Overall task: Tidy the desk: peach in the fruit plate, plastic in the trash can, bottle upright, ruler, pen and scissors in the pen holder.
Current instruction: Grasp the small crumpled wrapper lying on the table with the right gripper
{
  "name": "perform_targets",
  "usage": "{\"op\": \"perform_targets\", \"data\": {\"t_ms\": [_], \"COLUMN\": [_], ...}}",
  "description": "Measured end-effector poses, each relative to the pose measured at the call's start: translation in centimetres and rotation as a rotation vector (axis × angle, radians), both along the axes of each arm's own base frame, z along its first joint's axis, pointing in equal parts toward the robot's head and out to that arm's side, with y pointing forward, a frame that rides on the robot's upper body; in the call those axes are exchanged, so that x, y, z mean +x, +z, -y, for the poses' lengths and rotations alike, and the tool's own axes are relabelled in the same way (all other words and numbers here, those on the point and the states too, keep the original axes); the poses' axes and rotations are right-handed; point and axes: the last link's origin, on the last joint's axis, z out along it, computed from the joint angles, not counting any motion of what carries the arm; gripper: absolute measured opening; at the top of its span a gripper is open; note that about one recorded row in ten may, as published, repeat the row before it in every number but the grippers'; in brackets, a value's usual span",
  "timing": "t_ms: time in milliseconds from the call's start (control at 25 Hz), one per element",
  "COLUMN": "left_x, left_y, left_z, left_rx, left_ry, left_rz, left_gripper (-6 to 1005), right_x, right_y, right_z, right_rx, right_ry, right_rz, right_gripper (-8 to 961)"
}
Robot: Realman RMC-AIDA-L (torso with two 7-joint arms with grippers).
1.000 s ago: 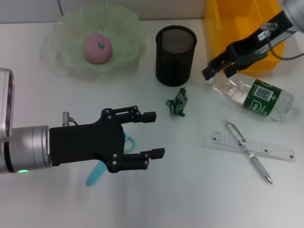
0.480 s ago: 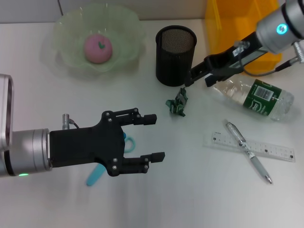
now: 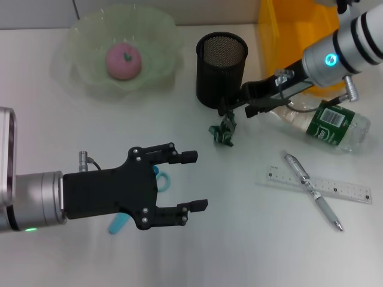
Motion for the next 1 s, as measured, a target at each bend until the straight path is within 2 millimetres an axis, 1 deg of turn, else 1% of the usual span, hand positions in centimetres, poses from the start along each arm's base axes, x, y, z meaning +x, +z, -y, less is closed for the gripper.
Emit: {"op": "perform_targets", "data": {"t_ms": [120, 320, 600, 1000], "left_x": [-0.1, -0.1, -0.3, -0.5], "left_y": [0.0, 0.0, 0.0, -0.2], "left_z": [0.2, 0.3, 0.6, 0.7], "left_rx": [0.011, 0.014, 0.011, 0.014], "left_ry": [0.001, -0.002, 0.006, 0.008], "left_rz": [0.017, 0.027, 0.03, 0.029], "left_gripper": [735, 735, 735, 734], "right_x": [0.3, 0.7, 0.7, 1.1], "right_y": [-0.6, -1.2, -2.1, -2.4], "right_z": [0.2, 0.3, 0.4, 0.5], "right_rx": [0.009, 0.027, 0.049, 0.059], "right_ry": [-0.011, -0.016, -0.043, -0.041], "right_rz": [-0.003, -0.002, -0.05, -0.043], "right_gripper": [779, 779, 779, 779]}}
